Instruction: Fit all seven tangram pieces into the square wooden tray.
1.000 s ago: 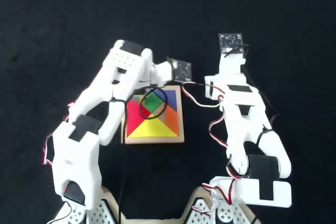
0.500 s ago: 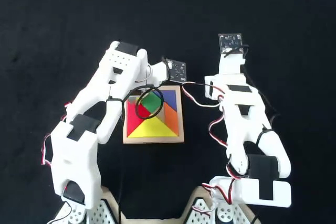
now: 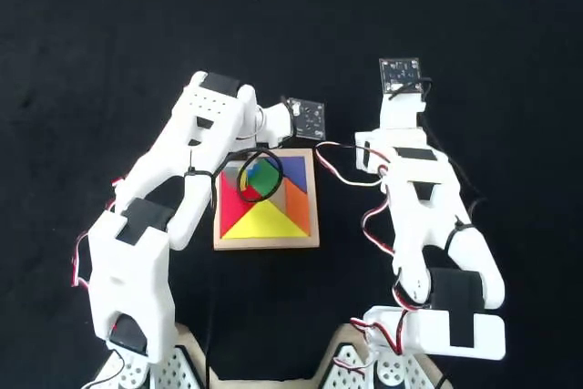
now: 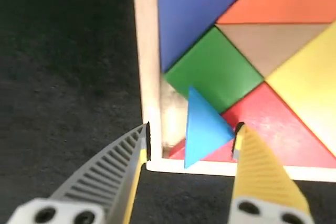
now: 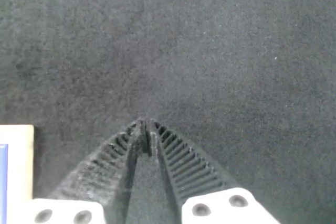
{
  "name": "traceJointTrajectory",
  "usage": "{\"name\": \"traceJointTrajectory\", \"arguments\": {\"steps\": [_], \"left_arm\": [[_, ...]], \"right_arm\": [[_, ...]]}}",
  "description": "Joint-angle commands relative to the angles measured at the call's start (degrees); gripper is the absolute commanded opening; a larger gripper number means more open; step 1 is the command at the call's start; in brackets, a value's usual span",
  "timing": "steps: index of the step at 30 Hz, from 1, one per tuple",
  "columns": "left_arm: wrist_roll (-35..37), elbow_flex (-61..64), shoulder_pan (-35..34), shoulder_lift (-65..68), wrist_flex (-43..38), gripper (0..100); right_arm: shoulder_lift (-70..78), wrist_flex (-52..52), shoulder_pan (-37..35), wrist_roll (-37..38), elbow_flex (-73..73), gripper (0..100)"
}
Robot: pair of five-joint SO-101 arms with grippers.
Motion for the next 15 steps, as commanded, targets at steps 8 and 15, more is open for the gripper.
{"name": "traceJointTrajectory", "arguments": {"steps": [8,15], "left_arm": [[-0.18,-0.40,-1.98,-3.08,-3.87,27],[0.44,-1.10,-2.15,-3.87,-0.53,27]], "right_arm": [[-0.04,-1.23,0.62,0.53,-2.51,1.2],[-0.04,-1.23,0.62,0.53,-2.59,1.2]]}}
